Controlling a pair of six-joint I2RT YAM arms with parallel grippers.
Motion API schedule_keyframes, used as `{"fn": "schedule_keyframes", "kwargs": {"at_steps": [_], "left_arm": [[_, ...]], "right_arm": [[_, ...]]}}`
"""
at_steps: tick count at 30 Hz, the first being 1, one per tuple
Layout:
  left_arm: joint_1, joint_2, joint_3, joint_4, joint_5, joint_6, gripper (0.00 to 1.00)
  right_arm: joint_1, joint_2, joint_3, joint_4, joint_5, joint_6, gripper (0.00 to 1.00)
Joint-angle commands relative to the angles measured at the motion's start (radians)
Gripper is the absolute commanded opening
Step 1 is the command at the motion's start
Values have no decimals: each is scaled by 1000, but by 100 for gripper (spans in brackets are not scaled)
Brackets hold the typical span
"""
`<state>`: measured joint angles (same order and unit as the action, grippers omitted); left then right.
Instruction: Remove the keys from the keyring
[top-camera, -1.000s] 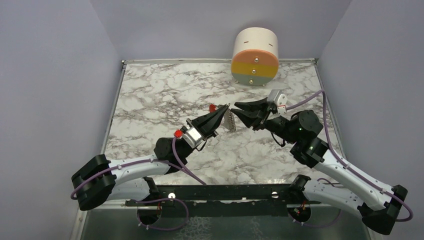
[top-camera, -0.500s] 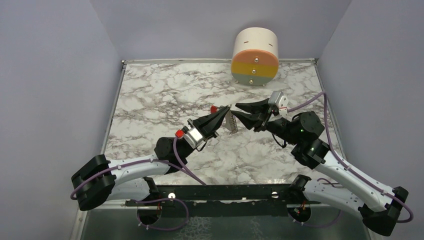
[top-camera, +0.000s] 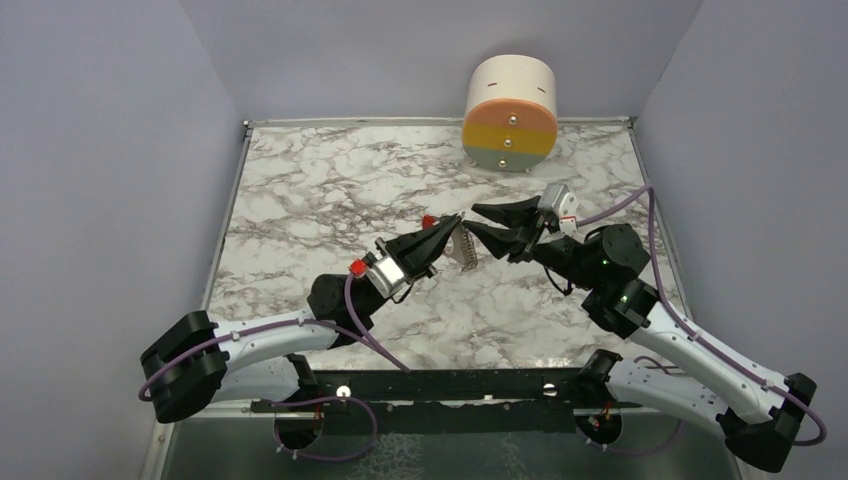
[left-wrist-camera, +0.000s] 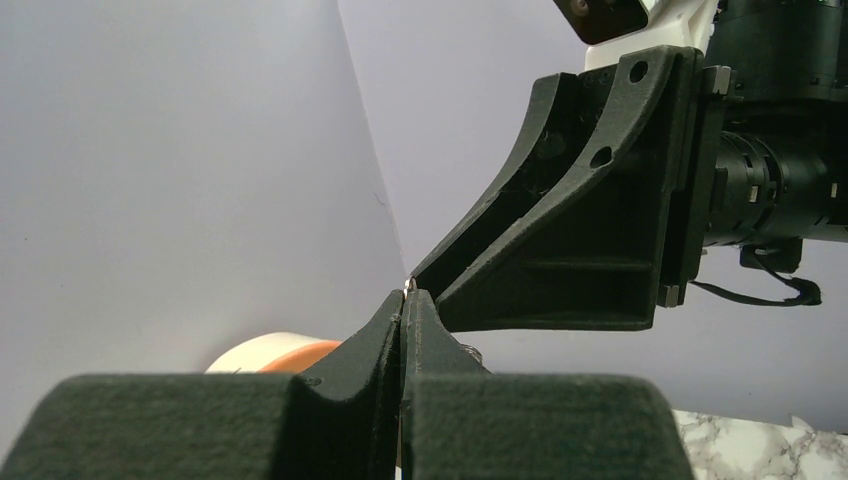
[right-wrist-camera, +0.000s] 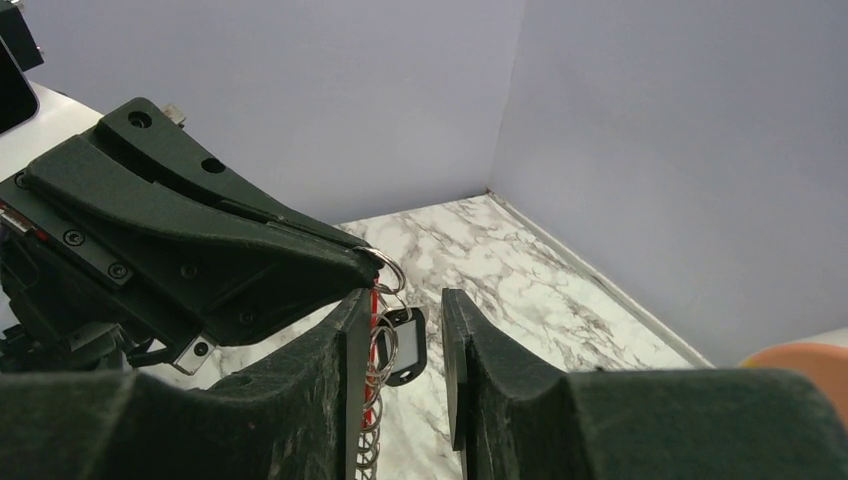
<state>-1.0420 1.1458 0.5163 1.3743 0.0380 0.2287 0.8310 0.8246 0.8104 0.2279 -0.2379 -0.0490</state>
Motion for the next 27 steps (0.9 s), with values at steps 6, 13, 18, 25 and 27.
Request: {"fn": "schedule_keyframes", "kwargs": {"at_steps": [6, 13, 18, 25, 27], "left_arm": [[0, -46, 3, 24, 36, -29, 0], [0, -47, 4, 16, 56, -41, 0], [0, -62, 4, -8, 77, -42, 0], [0, -89, 18, -92, 127, -35, 0], [0, -96, 20, -117, 120, -22, 0]], "right_arm": [[-1, 3, -1, 65, 14, -29, 34], [-1, 15, 1, 80, 0, -30, 34], [-1, 13, 8, 73, -4, -37, 34], [-1, -12, 15, 48, -15, -44, 34], [-1, -25, 27, 16, -13, -48, 34]]}}
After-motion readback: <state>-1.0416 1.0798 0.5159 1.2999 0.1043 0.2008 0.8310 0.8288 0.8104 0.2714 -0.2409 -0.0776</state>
